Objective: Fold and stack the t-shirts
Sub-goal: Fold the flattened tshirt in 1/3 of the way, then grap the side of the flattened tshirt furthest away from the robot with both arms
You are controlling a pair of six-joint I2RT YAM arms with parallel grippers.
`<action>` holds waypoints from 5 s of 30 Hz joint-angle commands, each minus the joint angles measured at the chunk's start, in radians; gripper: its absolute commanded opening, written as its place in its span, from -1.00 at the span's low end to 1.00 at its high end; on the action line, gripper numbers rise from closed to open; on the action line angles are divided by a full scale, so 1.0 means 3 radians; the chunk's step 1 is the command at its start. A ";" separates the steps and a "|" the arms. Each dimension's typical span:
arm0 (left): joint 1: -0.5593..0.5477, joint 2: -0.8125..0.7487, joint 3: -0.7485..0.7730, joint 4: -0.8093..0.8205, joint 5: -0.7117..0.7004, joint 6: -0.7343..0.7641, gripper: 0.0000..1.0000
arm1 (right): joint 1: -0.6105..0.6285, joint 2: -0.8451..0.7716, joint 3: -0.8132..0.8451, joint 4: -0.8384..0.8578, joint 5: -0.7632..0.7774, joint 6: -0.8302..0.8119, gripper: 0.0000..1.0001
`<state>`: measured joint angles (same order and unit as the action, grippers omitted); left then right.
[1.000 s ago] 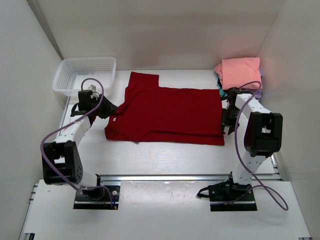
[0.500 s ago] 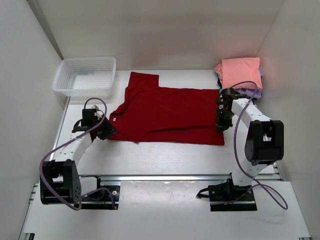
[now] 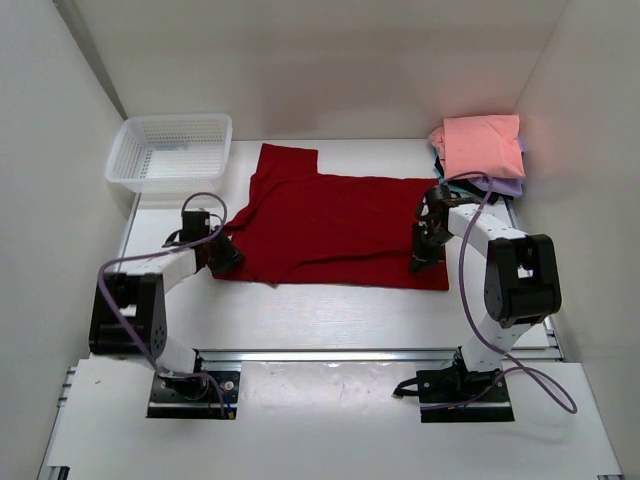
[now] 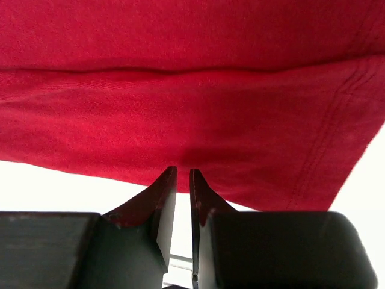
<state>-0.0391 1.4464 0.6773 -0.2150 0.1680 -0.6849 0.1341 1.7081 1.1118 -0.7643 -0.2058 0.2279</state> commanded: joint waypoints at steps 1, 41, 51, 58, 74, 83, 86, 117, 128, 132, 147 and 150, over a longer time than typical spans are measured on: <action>-0.0054 0.0342 0.0334 0.0338 -0.0105 -0.0099 -0.14 | -0.0007 0.0003 -0.0035 0.0129 -0.0122 0.0074 -0.76; -0.0074 0.0390 0.0407 -0.1384 -0.0703 0.0580 -1.00 | -0.0079 0.0438 -0.0024 -0.0377 0.0083 -0.0151 -0.84; -0.0453 -0.0173 0.0104 -0.1844 -0.0688 0.0601 -1.00 | -0.0196 0.0111 -0.0428 -0.0428 0.0170 -0.0279 -0.83; -0.0370 -0.0434 0.0054 -0.2162 -0.0560 0.0560 -1.00 | -0.0176 -0.0043 -0.0715 -0.0469 0.0159 -0.0336 -0.80; -0.0248 -0.0751 0.0303 -0.2576 -0.0626 0.0575 -0.67 | -0.0017 -0.0395 -0.0751 -0.0801 0.0164 -0.0192 -0.80; -0.0458 -0.0300 0.1499 -0.1513 -0.0363 0.0760 -0.05 | -0.0196 -0.0683 0.0239 -0.1012 -0.0045 -0.0029 -0.70; -0.0483 0.0137 0.1841 -0.1335 -0.0315 0.0754 -0.14 | -0.0222 -0.0627 0.0445 -0.0864 -0.0020 0.0002 -0.68; -0.0591 0.3283 0.4553 -0.1870 -0.0929 0.1112 0.12 | -0.0687 0.0693 0.1519 0.0349 0.0037 0.0355 -0.64; -0.0494 0.3304 0.4599 -0.1942 -0.0800 0.1051 -1.00 | -0.0631 0.1725 0.2582 0.0017 0.0455 0.0416 -0.17; -0.0463 0.3263 0.4650 -0.1922 -0.0765 0.1010 -1.00 | -0.0544 0.2047 0.3028 -0.0274 0.0961 0.0570 -0.04; -0.0356 0.3150 0.4579 -0.1876 -0.0698 0.0959 -1.00 | -0.0529 0.2907 0.4342 -0.1476 0.1084 0.0662 -0.03; -0.0330 0.3125 0.4553 -0.1876 -0.0688 0.0949 -1.00 | -0.0508 0.2887 0.4301 -0.1532 0.1080 0.0606 -0.08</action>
<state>-0.1608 2.4290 2.0686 -0.7506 -0.0193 -0.4019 -0.0208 2.5622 2.3856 -1.1439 0.0937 0.4034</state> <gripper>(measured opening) 0.012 0.464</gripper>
